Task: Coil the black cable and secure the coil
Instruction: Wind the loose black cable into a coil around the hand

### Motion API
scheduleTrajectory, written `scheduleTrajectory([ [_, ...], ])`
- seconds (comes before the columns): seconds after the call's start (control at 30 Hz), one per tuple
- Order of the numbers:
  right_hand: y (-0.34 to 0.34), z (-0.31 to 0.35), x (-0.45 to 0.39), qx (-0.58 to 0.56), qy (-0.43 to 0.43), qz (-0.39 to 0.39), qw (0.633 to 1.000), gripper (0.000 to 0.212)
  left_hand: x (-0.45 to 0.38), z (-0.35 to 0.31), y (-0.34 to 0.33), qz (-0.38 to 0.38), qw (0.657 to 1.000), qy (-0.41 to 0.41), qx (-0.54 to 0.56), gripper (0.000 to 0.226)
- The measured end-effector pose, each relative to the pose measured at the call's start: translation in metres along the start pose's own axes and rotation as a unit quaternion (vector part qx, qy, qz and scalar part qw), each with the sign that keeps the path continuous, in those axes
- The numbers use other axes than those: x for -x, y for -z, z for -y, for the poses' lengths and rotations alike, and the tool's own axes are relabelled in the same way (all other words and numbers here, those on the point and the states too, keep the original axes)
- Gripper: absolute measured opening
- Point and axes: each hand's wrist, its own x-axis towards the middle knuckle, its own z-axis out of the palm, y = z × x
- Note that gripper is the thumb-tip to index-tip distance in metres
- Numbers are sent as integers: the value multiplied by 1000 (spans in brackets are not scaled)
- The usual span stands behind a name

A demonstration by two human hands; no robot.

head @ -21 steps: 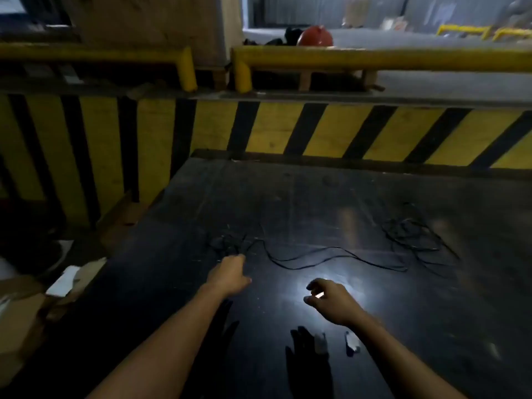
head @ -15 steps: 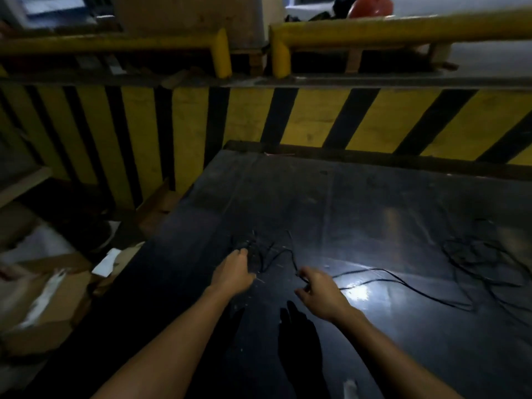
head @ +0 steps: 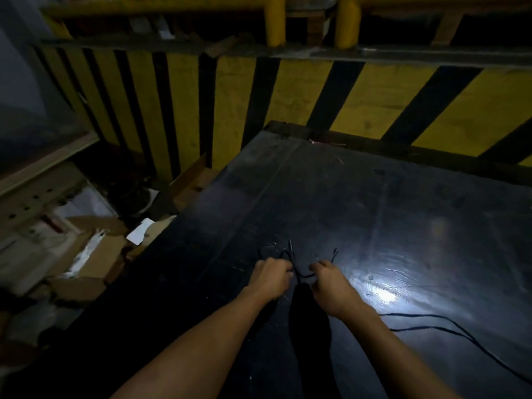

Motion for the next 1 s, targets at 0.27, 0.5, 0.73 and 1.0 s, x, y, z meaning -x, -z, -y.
scheduleTrajectory([
  [0.27, 82, -21, 56, 10, -55, -57, 997, 43, 20, -49, 91, -40, 985, -128, 109, 24],
  [0.5, 207, 62, 101, -9, 82, -263, 961, 68, 80, -148, 207, -70, 954, -288, -49, 28],
  [0.73, 265, 82, 162, 37, 135, -344, 929, 20, 155, -189, 285, -117, 936, -315, -108, 21],
  [1.0, 313, 68, 237, -44, 19, -383, 922, 21, 215, -196, 305, 83, 937, -328, 88, 30],
])
